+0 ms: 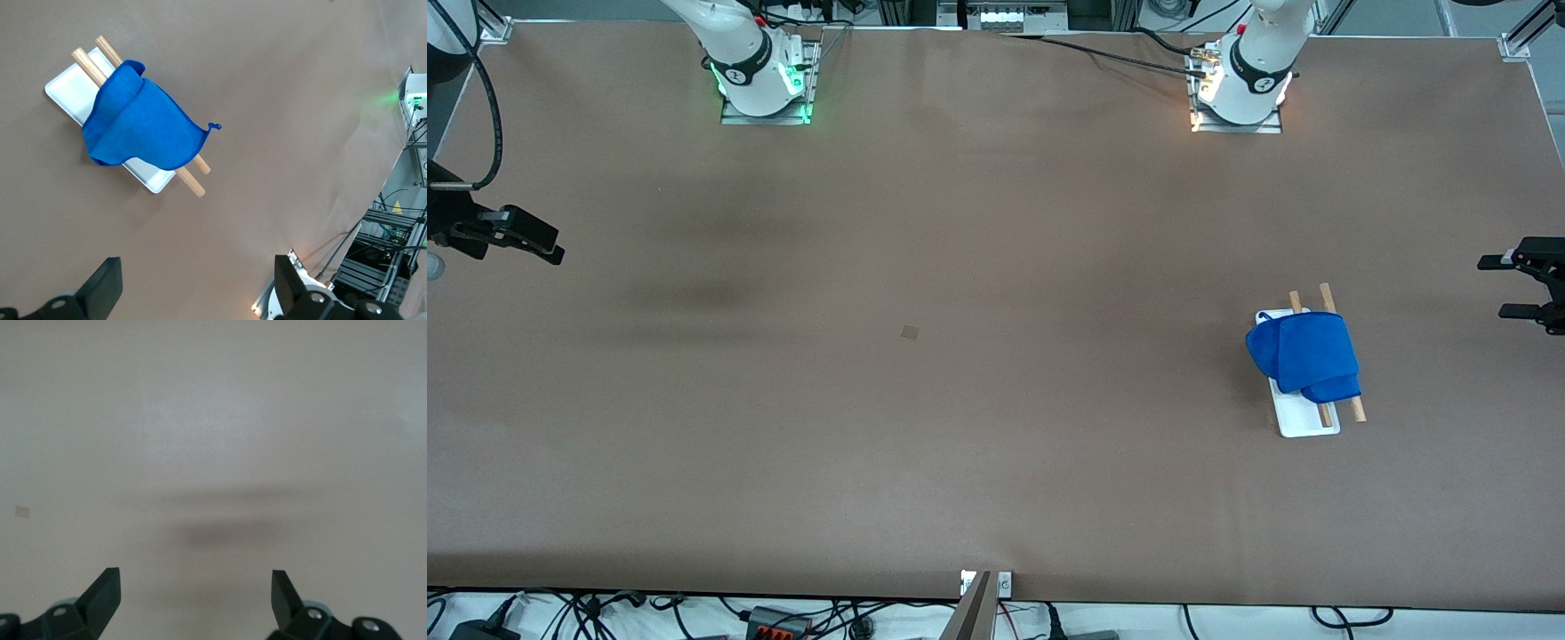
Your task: Pass towel and hang on rack
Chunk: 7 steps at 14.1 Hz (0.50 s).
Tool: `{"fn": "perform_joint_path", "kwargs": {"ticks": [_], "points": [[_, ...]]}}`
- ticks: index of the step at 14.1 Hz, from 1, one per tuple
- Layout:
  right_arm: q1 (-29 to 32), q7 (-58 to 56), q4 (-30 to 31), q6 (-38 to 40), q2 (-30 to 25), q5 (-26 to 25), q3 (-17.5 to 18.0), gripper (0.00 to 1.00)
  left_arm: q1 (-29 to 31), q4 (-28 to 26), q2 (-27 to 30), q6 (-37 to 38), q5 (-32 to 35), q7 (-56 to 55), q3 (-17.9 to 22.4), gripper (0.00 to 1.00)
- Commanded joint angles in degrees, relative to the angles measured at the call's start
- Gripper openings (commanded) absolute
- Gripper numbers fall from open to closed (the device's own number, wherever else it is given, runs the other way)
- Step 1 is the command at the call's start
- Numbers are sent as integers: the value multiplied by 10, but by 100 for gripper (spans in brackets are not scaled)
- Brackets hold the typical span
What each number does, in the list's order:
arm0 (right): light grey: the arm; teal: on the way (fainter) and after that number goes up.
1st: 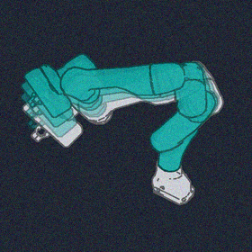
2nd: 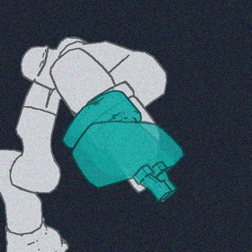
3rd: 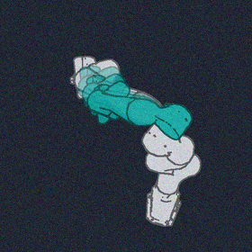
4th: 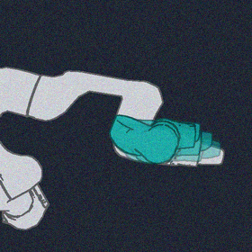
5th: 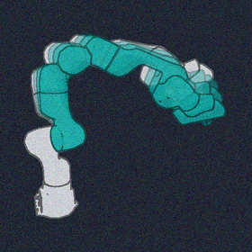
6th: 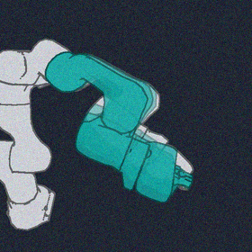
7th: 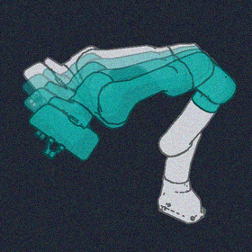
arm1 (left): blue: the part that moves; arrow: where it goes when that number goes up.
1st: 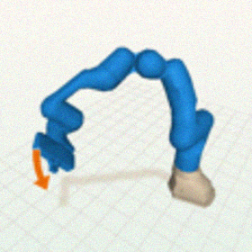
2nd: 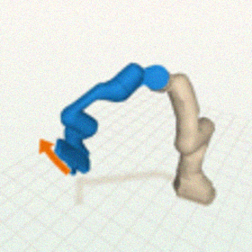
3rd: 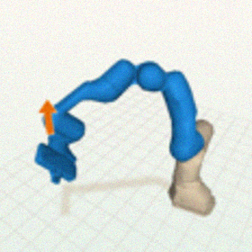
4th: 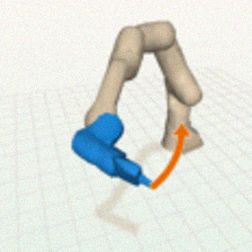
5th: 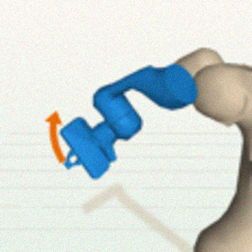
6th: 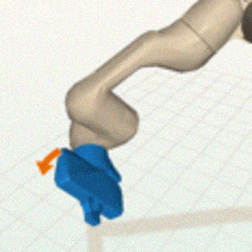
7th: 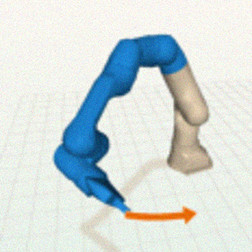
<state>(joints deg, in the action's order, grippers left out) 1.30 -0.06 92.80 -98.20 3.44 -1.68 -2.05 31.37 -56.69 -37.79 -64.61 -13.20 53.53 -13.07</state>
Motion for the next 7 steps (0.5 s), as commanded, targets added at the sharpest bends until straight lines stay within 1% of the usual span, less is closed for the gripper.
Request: {"fn": "perform_joint_path", "kwargs": {"ticks": [1, 4, 6, 7], "points": [[4, -2, -4, 3, -5, 8, 2, 100, -29, 21, -6, 31, 32, -46, -1, 100], [5, 0, -4, 19, -8, 11, 3, 100, -40, 16, 22, 36, 49, -56, 2, 100], [1, 0, -3, 21, -10, 6, 2, 100, -63, 17, 29, 39, 108, -69, 2, 100], [-2, 0, -3, 21, -10, 5, 2, 100, -80, 13, 48, 38, 118, -101, 2, 100]]}}
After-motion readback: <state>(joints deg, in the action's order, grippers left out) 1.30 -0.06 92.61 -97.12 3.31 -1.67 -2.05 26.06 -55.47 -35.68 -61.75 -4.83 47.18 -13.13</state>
